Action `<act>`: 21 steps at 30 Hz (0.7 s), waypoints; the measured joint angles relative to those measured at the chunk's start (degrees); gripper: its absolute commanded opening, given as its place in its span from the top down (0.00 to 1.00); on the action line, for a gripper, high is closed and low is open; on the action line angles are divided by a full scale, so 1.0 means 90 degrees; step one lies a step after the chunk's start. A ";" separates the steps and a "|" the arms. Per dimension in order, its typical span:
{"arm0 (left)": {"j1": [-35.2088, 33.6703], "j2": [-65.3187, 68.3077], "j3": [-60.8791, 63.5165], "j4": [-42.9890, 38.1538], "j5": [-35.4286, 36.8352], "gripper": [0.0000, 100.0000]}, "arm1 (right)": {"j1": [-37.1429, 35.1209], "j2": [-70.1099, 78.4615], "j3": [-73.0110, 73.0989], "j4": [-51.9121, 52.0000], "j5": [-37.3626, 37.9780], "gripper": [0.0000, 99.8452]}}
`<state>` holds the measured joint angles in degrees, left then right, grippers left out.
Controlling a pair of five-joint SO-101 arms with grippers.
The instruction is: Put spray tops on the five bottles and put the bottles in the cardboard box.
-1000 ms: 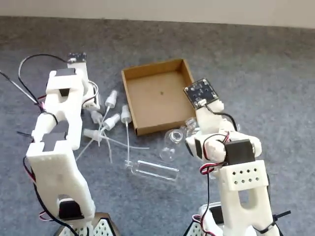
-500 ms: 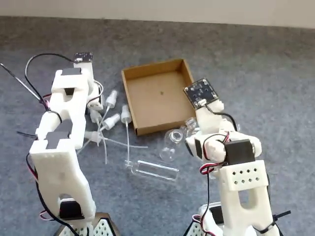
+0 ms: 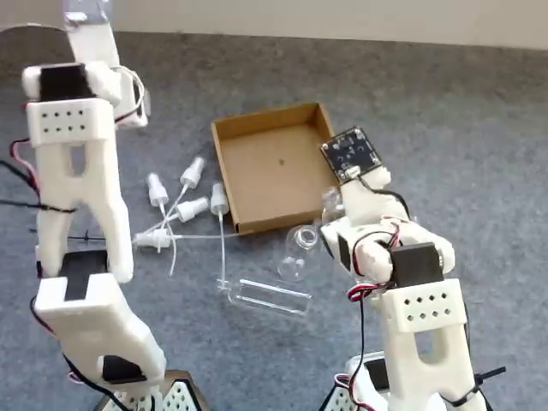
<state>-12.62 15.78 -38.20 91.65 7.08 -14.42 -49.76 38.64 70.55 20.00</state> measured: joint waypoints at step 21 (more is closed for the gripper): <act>0.0830 0.2012 0.0264 -0.0313 -0.2686 0.76 | 0.0000 0.0000 0.0000 -0.0137 0.0000 1.00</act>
<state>-5.14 33.89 -35.82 88.84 -17.10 -14.42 -49.76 38.64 69.32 20.00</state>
